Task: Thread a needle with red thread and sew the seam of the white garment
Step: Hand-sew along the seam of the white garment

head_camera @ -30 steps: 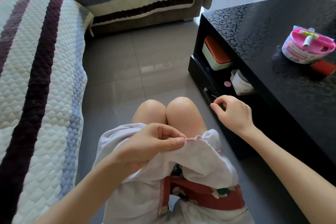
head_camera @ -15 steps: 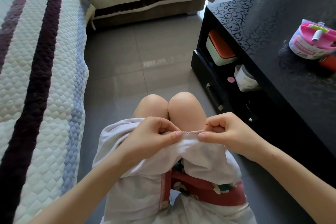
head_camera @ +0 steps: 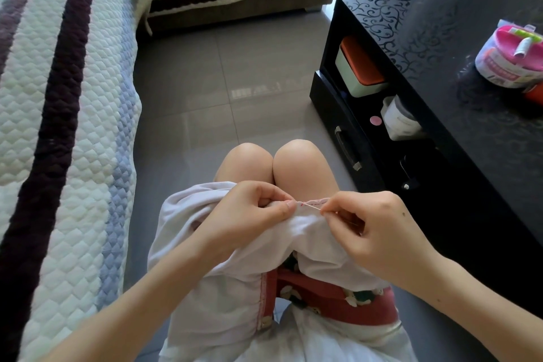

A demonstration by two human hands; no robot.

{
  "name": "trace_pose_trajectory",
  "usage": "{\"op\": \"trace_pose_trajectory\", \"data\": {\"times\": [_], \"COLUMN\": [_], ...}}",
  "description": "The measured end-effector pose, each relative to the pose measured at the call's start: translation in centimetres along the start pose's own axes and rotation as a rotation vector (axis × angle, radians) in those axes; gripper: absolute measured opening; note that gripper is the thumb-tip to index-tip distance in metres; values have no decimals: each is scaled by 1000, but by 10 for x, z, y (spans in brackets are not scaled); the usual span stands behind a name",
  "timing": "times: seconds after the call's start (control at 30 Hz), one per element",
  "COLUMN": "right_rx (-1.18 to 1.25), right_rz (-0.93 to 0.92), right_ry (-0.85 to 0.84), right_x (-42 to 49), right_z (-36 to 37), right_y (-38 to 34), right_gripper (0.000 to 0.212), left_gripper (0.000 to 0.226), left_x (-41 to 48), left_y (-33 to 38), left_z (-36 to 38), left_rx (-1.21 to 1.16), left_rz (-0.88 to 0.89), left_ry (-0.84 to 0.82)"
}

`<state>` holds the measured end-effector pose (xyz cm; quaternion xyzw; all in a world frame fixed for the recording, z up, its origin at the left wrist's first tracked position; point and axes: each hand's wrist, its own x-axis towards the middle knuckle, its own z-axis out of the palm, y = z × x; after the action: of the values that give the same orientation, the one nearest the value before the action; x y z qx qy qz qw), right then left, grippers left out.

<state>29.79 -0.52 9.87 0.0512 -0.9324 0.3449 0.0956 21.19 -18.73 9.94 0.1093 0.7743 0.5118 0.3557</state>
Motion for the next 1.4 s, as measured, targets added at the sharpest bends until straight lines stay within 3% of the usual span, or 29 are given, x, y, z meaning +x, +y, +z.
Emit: {"op": "trace_pose_trajectory", "data": {"times": [0.83, 1.4], "right_rx": [-46, -80], "right_rz": [40, 40], "right_ry": [-39, -33], "right_x": [3, 3], "right_z": [6, 6], "right_y": [-2, -6], "right_gripper": [27, 20], "left_gripper": [12, 12], "left_x": [0, 0], "left_y": [-3, -3], "left_z": [0, -1], "left_rx": [-37, -11], "left_rz": [31, 57], "left_ry": [-8, 1]}}
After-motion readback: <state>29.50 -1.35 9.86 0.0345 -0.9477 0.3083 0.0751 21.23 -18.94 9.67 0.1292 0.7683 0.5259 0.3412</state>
